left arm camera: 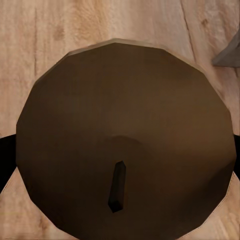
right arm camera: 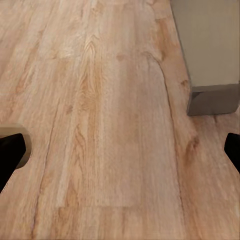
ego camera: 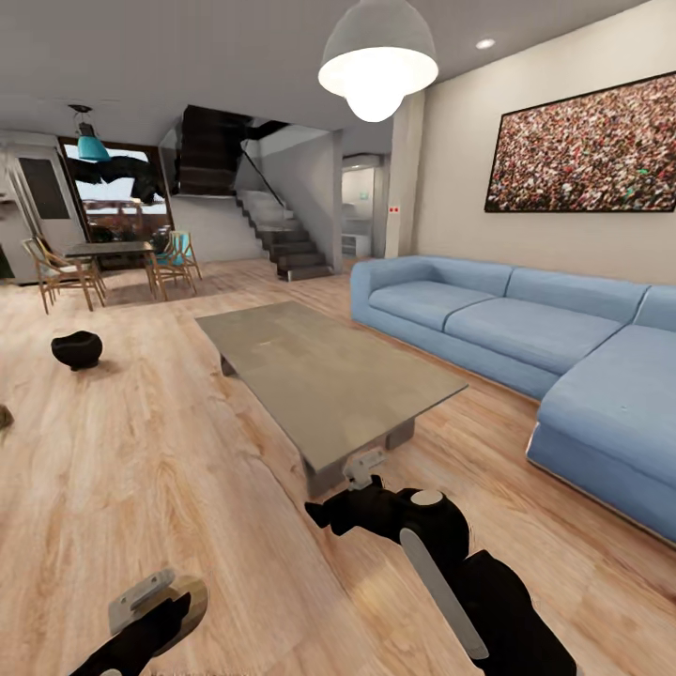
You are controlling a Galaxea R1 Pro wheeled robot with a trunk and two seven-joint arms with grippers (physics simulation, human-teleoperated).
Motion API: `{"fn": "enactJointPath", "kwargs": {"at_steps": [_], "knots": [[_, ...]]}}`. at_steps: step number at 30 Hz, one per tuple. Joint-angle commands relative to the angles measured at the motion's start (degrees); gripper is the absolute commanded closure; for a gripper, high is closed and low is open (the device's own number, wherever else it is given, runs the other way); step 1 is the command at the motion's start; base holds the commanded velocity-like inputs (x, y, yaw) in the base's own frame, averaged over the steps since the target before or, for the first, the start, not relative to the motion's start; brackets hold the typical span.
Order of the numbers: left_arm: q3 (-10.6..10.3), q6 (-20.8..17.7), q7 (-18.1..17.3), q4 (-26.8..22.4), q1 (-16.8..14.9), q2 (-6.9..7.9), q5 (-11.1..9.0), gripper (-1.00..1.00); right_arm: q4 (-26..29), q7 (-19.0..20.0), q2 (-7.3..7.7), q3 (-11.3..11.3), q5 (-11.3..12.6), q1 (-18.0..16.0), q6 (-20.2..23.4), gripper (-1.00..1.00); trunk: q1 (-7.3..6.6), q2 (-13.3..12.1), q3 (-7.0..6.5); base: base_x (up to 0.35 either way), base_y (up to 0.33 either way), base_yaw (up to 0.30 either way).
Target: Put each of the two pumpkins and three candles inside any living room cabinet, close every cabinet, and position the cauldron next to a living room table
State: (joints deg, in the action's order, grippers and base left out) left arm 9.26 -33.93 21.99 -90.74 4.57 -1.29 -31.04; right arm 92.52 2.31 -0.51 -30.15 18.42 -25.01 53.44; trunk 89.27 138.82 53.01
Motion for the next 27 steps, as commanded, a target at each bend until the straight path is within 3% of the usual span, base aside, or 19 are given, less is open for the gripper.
{"fn": "enactJointPath", "kwargs": {"at_steps": [1, 7, 15, 27], "knots": [[0.1, -0.1, 0.4, -0.1, 0.0, -0.03, -0.6, 1.0, 0.0, 0.2, -0.01, 0.0, -0.2, 0.0, 0.3, -1.0, -0.23, -0.4, -0.14, 0.0, 0.0, 0.288], [0.1, -0.1, 0.4, -0.1, 0.0, -0.03, -0.5, 1.0, 0.0, 0.2, -0.01, 0.0, -0.2, 0.0, 0.3, -1.0, -1.55, -2.8, -1.21, 0.0, 0.0, 0.288], [0.0, 0.5, 0.4, 0.3, 0.0, 0.2, -0.4, 1.0, 0.0, 0.2, -0.01, 0.0, -0.2, 0.0, 0.3, -1.0, -1.55, -2.8, -1.21, 0.0, 0.005, 0.288], [0.0, 1.9, 0.1, 0.3, 0.2, 0.46, -0.6, 1.0, 0.0, 0.2, -0.02, 0.0, -0.2, -0.1, 0.4, -1.0, -1.55, -2.8, -1.21, 0.063, 0.243, 0.274]]}}
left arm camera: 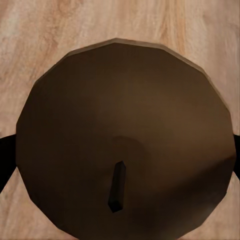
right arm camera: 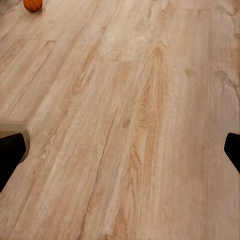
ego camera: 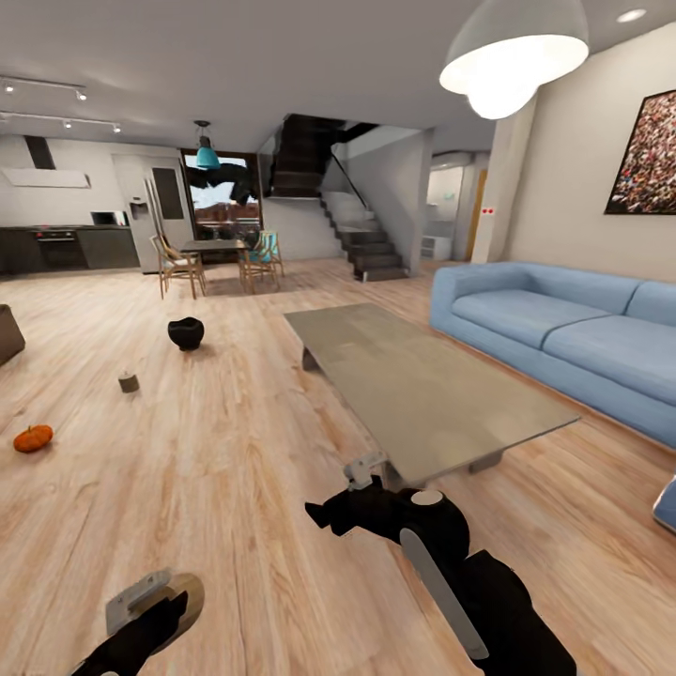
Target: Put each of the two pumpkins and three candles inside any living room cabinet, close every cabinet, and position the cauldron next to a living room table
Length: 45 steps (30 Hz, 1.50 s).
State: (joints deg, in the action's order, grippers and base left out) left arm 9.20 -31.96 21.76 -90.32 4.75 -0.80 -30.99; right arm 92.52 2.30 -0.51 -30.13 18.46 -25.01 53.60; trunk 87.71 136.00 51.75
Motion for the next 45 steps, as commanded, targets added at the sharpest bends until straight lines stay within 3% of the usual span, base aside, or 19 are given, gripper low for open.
{"fn": "enactJointPath", "kwargs": {"at_steps": [1, 7, 15, 19, 31, 45], "knots": [[0.4, -0.1, 0.3, -0.7, 0.7, 0.07, -0.7, 1.0, 0.0, 0.2, -0.02, 0.0, -0.3, 0.0, 0.3, -1.0, 0.01, 0.0, 0.05, 0.178, 0.289, 0.12], [4.6, -0.7, -0.1, -1.7, 2.2, 0.28, -1.0, 1.0, 0.0, 0.0, -0.02, 0.0, -0.3, 0.0, 0.3, -1.0, 0.01, 0.0, 0.05, 0.207, 0.277, 0.05], [7.5, -8.3, 0.0, -1.6, -7.3, 1.05, -1.0, 1.0, -0.1, 0.0, -0.33, 0.1, -0.4, 0.1, -0.2, -1.0, 0.01, 0.0, 0.05, 0.243, 0.237, 0.007], [7.6, -8.7, -0.2, -1.5, -8.3, 1.06, -0.9, 1.0, -0.1, 0.0, -0.36, 0.1, -0.3, 0.1, -0.3, -1.0, 0.01, 0.0, 0.05, 0.307, 0.058, 0.0], [7.7, -7.7, -0.1, -1.1, -6.7, 0.49, -0.9, 1.0, -0.1, -0.3, -0.65, 0.2, -0.3, 0.1, 0.0, -1.0, 0.01, 0.0, 0.05, 0.323, 0.007, 0.105], [8.0, -2.4, -0.1, -0.8, -2.8, 0.29, -0.7, 1.0, -0.7, -0.5, -2.06, 0.3, -0.6, -0.1, 0.3, -1.0, 0.01, 0.0, 0.05, 0.325, 0.009, 0.273]]}}
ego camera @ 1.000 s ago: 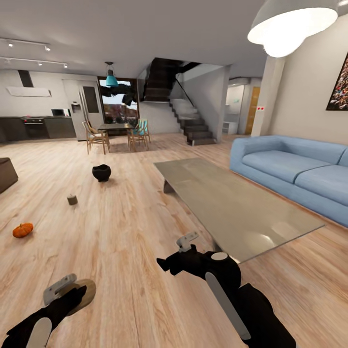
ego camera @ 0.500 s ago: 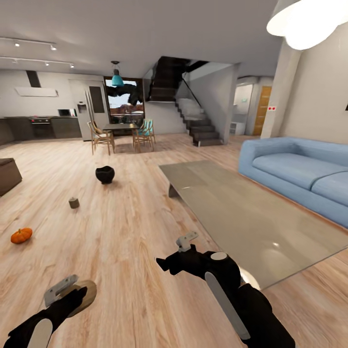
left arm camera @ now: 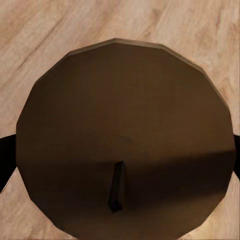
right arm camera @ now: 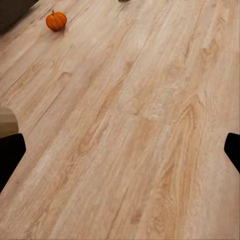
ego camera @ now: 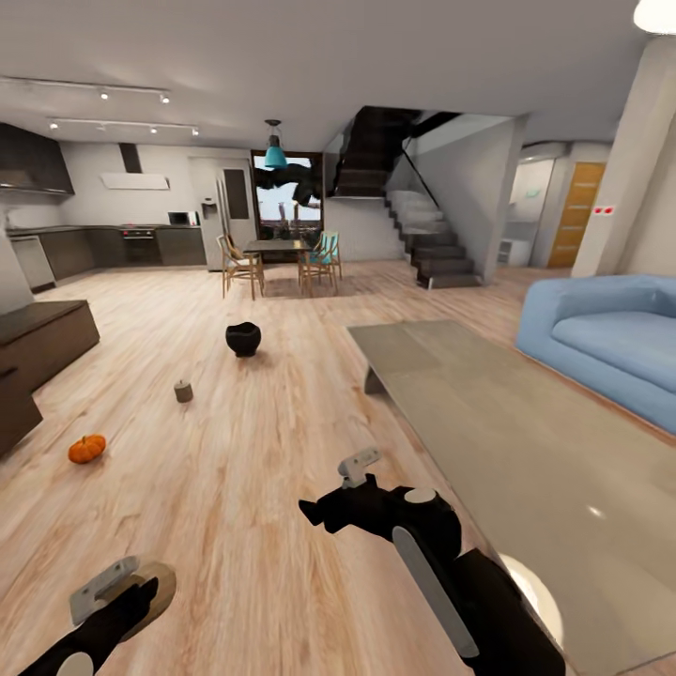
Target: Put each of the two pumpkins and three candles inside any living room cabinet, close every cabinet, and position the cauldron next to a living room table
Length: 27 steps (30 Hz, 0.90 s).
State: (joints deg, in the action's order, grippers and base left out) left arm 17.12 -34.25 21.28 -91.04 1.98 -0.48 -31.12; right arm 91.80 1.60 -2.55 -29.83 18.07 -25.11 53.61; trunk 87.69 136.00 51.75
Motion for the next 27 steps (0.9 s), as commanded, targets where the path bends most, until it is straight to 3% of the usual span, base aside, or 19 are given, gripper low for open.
{"fn": "enactJointPath", "kwargs": {"at_steps": [1, 18, 27], "knots": [[0.1, 0.0, 0.4, -0.1, 0.0, -0.03, -0.6, 1.0, 0.0, 0.1, -0.07, 0.0, -0.2, 0.0, 0.3, -1.0, 0.03, 0.0, 0.05, 0.325, 0.073, 0.282], [0.2, 0.3, 0.4, 0.2, 0.2, -0.04, -0.7, 1.0, -0.6, -0.3, -0.36, -0.1, -0.2, -0.1, 0.3, -1.0, 0.03, 0.0, 0.35, 0.268, 0.218, 0.282], [0.2, 0.3, 0.4, 0.3, 0.2, -0.04, -0.6, 1.0, -2.6, -5.5, -2.01, 0.0, -0.1, -0.4, 0.2, -1.0, 0.03, 0.0, 0.45, 0.248, 0.248, 0.282]]}}
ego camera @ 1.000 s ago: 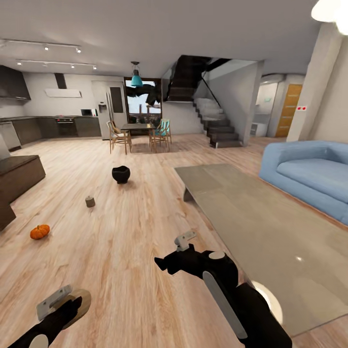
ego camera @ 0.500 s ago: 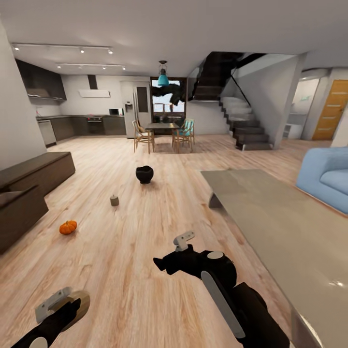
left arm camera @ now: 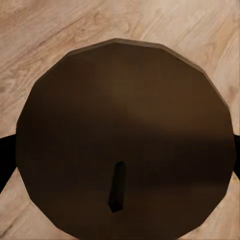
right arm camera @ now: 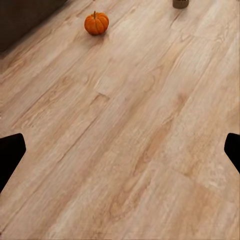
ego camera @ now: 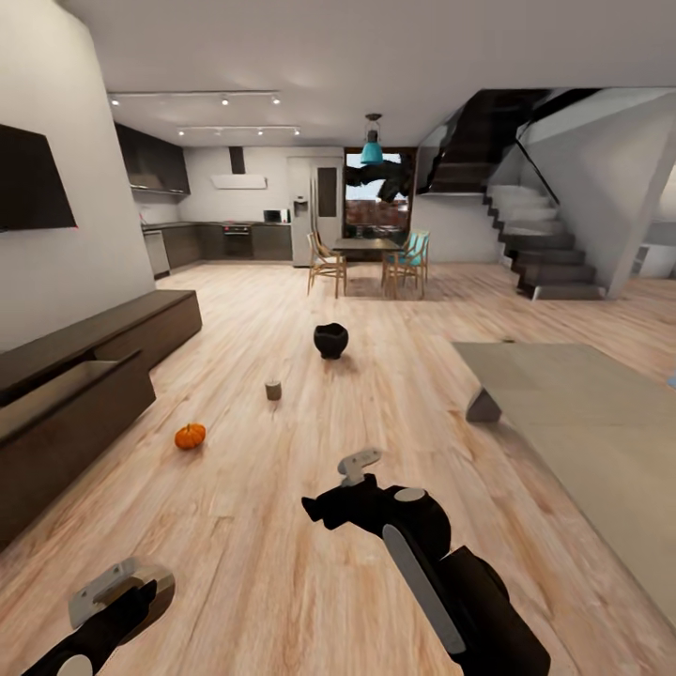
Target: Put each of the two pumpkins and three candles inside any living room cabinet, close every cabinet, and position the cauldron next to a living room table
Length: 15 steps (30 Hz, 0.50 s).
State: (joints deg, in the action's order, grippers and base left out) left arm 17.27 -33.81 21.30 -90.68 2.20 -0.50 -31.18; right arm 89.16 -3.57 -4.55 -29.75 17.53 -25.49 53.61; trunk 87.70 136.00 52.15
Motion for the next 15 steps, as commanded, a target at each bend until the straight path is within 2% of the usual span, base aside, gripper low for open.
{"fn": "enactJointPath", "kwargs": {"at_steps": [1, 9, 15], "knots": [[0.0, -0.1, 0.4, -0.1, 0.0, -0.02, -0.6, 1.0, -0.1, -0.7, -0.14, 0.0, 0.4, -0.1, 0.2, -1.0, 0.02, 0.0, 0.05, 0.271, 0.184, 0.282], [0.0, -0.1, 0.2, -0.1, 0.0, -0.02, -0.7, 1.0, -0.3, -1.8, -0.28, 0.2, 0.4, -0.1, 0.2, -1.0, 0.02, 0.0, 0.05, 0.314, 0.034, 0.282], [0.0, -0.1, 0.2, -0.1, 0.0, -0.02, -0.7, 1.0, -0.3, -1.9, -0.28, 0.3, 0.4, -0.2, 0.2, -1.0, 0.02, 0.0, 0.05, 0.326, -0.092, 0.282]]}}
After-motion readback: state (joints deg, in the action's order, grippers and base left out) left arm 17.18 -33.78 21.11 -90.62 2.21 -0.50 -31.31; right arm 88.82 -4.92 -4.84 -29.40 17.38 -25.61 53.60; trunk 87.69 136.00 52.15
